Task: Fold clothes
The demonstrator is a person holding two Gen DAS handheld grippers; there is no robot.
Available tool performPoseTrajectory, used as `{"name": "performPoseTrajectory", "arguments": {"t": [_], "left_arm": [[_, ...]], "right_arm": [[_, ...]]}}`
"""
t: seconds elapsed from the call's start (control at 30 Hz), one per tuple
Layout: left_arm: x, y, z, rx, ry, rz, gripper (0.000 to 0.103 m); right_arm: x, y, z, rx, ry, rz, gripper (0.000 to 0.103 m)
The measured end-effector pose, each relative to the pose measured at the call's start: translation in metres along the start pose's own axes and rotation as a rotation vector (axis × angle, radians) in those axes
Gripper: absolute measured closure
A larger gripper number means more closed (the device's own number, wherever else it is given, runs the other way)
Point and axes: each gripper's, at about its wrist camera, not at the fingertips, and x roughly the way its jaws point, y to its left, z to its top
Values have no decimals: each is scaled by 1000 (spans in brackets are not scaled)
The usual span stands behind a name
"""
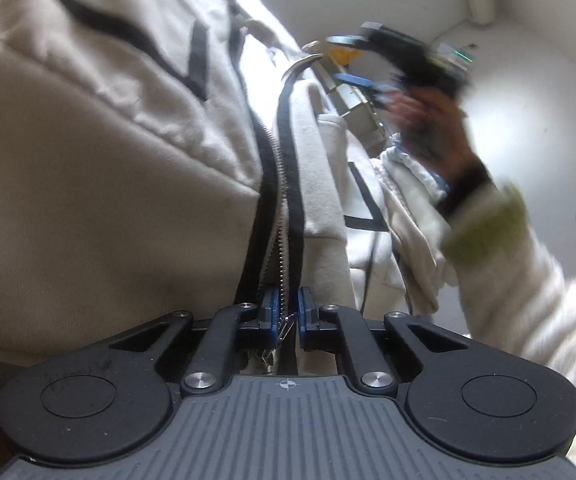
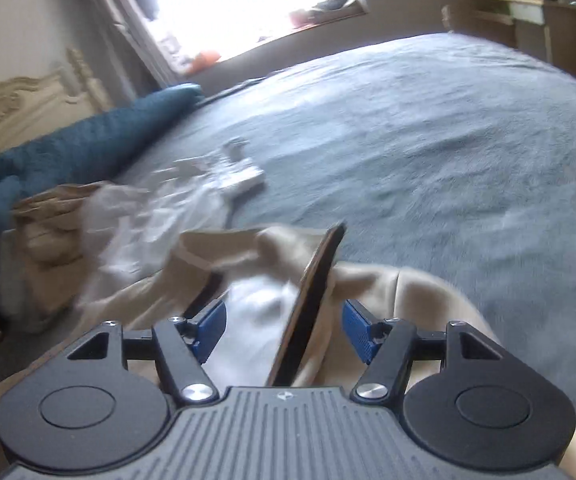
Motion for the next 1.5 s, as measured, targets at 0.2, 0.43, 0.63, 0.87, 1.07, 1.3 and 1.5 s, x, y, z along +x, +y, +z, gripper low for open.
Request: {"name": "performPoseTrajectory", "arguments": {"t": [0.2,0.43,0.63,0.87,1.07,1.3,1.5], "left_arm": [[1,-3,-5,52,-19,-66,98],[-7,4,-4,28,-30,-135,98],[-18,5,-10,19,-54,-137,98],[-22,4,-15,17,-58,-145,98],[-25,5,-18,2,-50,-136,98],[-28,9,-17,-67,-36,-147,74],[-26,11,-17,-155,-12,-157,65]], "right_arm": [[43,-16,15,75,25,-55,94],[0,-3,27,103,-53,201,96],[29,56,28,40,-20,264,96],[93,89,13,-19,30,207,96],[150,80,-5,-23,135,168,89],[45,39,17,67,101,301,60],[-140,-30,-5,72,12,431,60]]}}
